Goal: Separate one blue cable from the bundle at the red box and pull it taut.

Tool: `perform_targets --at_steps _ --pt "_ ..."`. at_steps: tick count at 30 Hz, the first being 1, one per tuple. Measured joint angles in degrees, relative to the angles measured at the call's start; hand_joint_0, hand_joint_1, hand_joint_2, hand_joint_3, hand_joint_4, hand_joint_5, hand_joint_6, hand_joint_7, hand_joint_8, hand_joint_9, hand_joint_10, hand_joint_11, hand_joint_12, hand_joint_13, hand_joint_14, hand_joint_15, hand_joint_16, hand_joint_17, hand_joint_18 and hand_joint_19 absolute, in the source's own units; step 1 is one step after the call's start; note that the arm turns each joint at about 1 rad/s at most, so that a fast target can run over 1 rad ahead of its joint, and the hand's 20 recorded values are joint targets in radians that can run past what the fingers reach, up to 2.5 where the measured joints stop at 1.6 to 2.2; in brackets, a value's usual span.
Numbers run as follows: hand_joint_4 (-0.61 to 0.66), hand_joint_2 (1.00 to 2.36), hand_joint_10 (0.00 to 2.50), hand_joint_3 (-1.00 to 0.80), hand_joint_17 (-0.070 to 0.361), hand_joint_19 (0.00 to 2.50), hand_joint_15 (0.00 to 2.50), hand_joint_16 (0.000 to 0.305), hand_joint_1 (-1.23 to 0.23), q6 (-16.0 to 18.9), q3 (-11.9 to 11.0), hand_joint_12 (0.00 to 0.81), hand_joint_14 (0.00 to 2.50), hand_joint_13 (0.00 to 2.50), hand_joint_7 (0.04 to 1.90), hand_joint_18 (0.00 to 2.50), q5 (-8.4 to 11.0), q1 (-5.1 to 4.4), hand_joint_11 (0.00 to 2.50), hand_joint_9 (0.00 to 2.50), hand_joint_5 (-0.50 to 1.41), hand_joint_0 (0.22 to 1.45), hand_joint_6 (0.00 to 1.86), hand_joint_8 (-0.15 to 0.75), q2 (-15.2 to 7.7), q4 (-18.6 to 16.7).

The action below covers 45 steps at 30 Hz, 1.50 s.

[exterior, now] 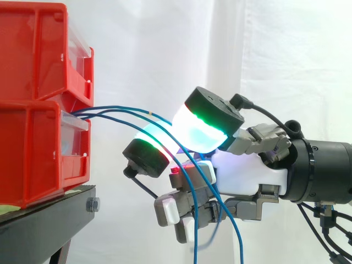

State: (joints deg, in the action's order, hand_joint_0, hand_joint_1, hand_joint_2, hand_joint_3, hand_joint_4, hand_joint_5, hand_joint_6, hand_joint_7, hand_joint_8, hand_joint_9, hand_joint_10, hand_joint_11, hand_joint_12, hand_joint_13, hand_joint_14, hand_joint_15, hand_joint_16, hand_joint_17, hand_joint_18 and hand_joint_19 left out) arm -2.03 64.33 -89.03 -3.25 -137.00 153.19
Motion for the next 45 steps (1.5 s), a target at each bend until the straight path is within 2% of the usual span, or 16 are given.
perform_targets --at_steps 6,11,19,24,28,32,35,36,41,43,45 --pt "0.04 1.0 0.03 -0.5 0.114 0.78 0.64 0.051 -0.77 0.01 -0.01 0.395 0.02 1.0 1.21 0.92 0.0 0.0 1.03 1.34 -0.08 0.54 0.77 0.349 0.03 -0.04" --pt "-0.01 1.0 0.03 -0.5 0.108 0.8 0.64 0.048 -0.73 -0.02 -0.01 0.382 0.02 1.01 1.24 0.94 0.0 -0.03 1.05 1.38 -0.07 0.61 0.76 0.327 0.0 -0.2" --pt "0.02 1.01 0.03 -0.37 0.111 0.79 0.65 0.049 -0.96 0.01 0.0 0.392 0.02 1.0 1.27 0.93 -0.01 -0.03 1.06 1.31 -0.13 0.67 0.84 0.332 0.0 -0.05" --pt "0.05 1.0 0.03 -0.48 0.111 0.78 0.65 0.049 -1.02 -0.01 0.0 0.395 0.02 0.99 1.24 0.94 0.0 -0.04 1.08 1.27 -0.15 0.72 0.87 0.338 -0.01 -0.14" --pt "0.07 1.0 0.03 -0.5 0.111 0.76 0.64 0.049 -1.08 -0.06 0.0 0.397 0.02 0.99 1.21 0.94 0.0 -0.06 1.08 1.26 -0.15 0.71 0.87 0.339 -0.01 -0.19" --pt "0.07 1.0 0.03 -0.5 0.112 0.77 0.64 0.05 -1.04 -0.07 0.0 0.396 0.02 0.99 1.17 0.95 -0.01 -0.06 1.08 1.26 -0.14 0.6 0.86 0.336 0.0 -0.16" --pt "0.09 1.0 0.03 -0.5 0.12 0.77 0.64 0.053 -0.96 -0.08 0.0 0.407 0.02 1.01 1.14 0.98 -0.05 -0.05 1.05 1.31 -0.12 0.5 0.83 0.354 -0.01 -0.15" --pt "0.08 1.0 0.03 -0.5 0.123 0.76 0.63 0.055 -0.9 -0.07 0.0 0.413 0.02 1.02 1.13 0.98 -0.06 -0.05 1.01 1.32 -0.1 0.49 0.79 0.359 -0.01 -0.15" --pt "0.04 1.0 0.03 -0.5 0.117 0.78 0.63 0.052 -0.73 -0.03 0.0 0.399 0.02 1.02 1.26 0.96 -0.03 -0.05 1.0 1.37 -0.05 0.53 0.68 0.345 0.0 -0.13" --pt "0.02 1.0 0.03 -0.5 0.11 0.8 0.63 0.049 -0.67 -0.01 0.0 0.383 0.02 1.02 1.32 0.94 -0.04 -0.03 1.01 1.38 -0.05 0.58 0.66 0.331 -0.01 -0.14" --pt "0.0 1.0 0.03 -0.5 0.108 0.8 0.64 0.048 -0.69 0.0 0.0 0.383 0.02 1.02 1.34 0.94 -0.06 -0.02 1.01 1.38 -0.05 0.61 0.66 0.331 -0.01 -0.16"
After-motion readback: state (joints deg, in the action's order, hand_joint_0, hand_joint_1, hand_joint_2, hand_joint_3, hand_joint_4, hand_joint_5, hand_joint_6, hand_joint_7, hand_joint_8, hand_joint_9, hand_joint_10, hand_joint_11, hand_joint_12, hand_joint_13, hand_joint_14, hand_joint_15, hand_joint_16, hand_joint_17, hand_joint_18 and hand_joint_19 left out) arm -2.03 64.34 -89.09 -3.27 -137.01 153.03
